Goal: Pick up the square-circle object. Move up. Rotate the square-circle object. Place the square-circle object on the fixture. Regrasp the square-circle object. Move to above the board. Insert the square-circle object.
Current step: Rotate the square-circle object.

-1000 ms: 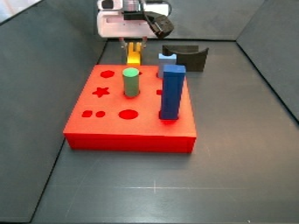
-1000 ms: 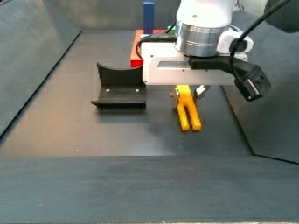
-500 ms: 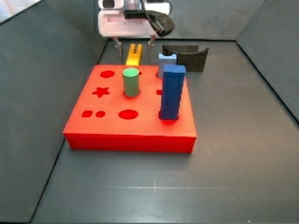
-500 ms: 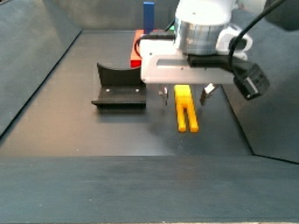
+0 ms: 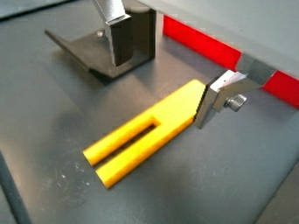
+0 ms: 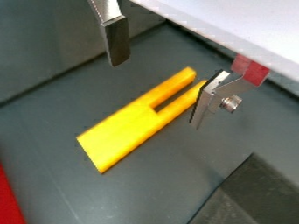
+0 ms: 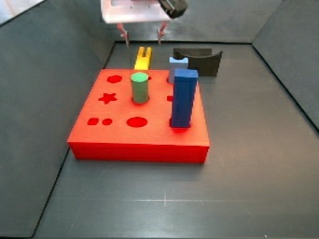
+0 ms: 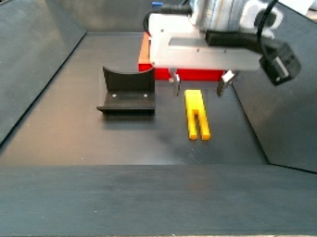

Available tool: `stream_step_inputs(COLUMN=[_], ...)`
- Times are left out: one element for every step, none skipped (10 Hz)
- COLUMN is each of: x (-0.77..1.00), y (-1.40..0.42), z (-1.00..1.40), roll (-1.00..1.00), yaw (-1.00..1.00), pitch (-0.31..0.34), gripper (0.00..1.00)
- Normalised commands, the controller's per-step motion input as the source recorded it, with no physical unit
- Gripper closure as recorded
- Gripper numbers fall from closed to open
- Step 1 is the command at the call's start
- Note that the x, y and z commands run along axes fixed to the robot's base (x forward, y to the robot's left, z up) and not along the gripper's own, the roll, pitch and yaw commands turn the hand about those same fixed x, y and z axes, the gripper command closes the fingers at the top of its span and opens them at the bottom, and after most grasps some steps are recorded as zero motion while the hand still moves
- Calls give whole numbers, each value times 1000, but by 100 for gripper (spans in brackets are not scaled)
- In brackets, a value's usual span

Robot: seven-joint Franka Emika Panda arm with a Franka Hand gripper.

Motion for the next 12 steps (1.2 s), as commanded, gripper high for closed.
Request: stream_step_inputs(x=[-22,-22,-19,0,-7,-18,32,32,21,18,20,21], y=[-1,-5,-6,0,0,-1,1,-6,-3,-1,-1,-1], z=[1000,890,776,0,-152,-268,-234,-177,-85,-61,-57,-55], roll=[109,131,140,0,0,0,1,-1,-3,-3,-3,-4], yaw=[-2,14,23,1000,1000,1000,1000,1000,1000,1000,1000,1000], pitch=[128,135,140,0,0,2,0,0,0,1,0,0], gripper=[0,0,0,0,0,0,0,0,0,0,0,0])
